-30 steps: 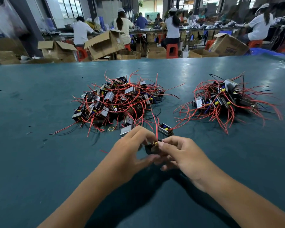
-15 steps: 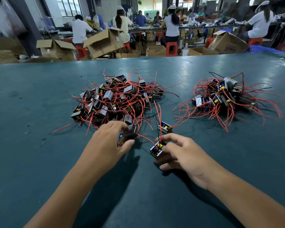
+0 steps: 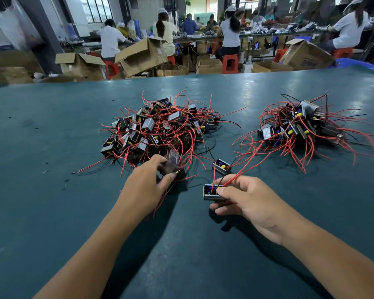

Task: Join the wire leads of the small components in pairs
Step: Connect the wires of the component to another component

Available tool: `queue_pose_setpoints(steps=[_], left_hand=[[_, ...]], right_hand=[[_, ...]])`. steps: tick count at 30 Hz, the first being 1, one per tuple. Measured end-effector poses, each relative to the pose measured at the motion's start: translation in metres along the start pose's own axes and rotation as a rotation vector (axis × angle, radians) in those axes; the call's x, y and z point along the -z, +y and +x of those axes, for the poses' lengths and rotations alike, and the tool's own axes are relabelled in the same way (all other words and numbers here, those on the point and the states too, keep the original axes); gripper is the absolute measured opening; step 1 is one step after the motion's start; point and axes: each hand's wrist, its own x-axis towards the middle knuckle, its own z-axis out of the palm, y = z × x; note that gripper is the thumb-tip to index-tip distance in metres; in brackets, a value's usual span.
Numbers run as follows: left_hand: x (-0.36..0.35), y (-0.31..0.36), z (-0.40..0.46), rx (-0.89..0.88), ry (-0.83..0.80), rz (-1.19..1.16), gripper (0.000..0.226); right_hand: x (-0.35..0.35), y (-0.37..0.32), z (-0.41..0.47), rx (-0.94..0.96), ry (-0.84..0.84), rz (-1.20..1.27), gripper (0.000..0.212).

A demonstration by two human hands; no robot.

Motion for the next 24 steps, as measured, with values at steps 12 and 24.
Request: queue_pose_setpoints(steps=[12,24], left_hand=[[0.026,-0.021,0.005,0.319,0.061,0.181,0.027],[0.014,0.052,-0.026,-0.114,-0.073,-0.518,0.012]], right_hand=[[0.002,-0.005,-0.004,0.142,-0.05,-0.068,0.013],[0.0,-0.006,-0.005,0.202,-0.044,-0.077,0.013]])
